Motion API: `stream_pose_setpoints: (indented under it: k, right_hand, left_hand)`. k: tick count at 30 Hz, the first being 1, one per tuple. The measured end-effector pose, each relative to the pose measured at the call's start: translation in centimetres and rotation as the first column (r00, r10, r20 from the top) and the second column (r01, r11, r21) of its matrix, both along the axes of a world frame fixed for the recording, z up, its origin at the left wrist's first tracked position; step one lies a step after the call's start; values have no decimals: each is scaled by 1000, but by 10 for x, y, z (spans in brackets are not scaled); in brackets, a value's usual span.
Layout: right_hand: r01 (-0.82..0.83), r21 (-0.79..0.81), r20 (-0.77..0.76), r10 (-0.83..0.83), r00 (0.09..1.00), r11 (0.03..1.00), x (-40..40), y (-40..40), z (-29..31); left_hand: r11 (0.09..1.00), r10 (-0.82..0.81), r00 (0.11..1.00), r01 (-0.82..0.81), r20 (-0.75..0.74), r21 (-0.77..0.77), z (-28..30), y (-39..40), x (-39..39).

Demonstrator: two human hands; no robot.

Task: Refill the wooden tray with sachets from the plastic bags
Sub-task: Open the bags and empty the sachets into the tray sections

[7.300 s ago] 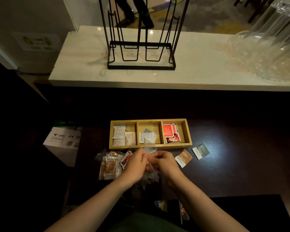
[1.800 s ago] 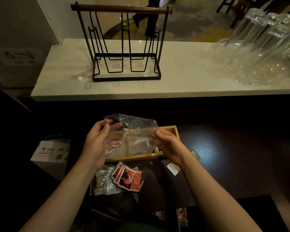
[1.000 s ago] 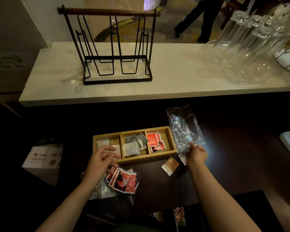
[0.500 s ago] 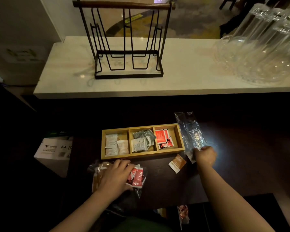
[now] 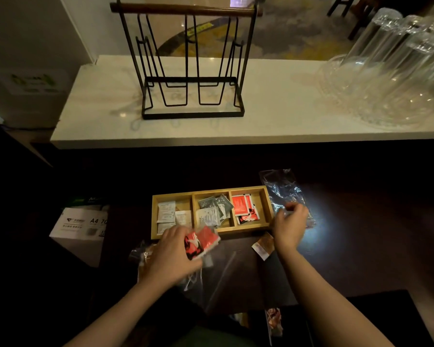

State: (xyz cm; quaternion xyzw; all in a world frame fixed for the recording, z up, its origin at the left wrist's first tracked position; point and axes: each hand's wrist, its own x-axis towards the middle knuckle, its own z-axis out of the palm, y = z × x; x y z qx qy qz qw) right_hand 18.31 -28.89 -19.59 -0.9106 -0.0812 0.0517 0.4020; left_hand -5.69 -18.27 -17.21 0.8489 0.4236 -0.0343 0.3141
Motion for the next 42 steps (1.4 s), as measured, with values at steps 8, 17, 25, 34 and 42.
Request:
stream_pose_setpoints:
  k: [8, 17, 25, 34, 42]
  right_hand:
    - [-269, 668, -564, 707, 426, 694, -58, 35, 34]
    - [-589, 542, -419, 800, 430, 600, -71, 51, 78]
    - [-458, 660, -542, 800, 258, 596, -76, 57, 92]
    - [-432, 616, -682, 720, 128, 659, -84, 52, 85]
    - [-527, 429, -676, 648, 351, 733, -103, 45, 64]
  left_hand:
    - [710, 654, 723, -484, 223, -512, 23, 31, 19]
    - [661, 728, 654, -589, 206, -465, 21, 27, 13]
    - [613, 671, 739, -505, 63, -607, 27, 17, 7]
    - [693, 453, 884, -266, 117, -671, 24, -13, 2]
    - [689, 563, 781, -264, 270, -675, 37, -11, 13]
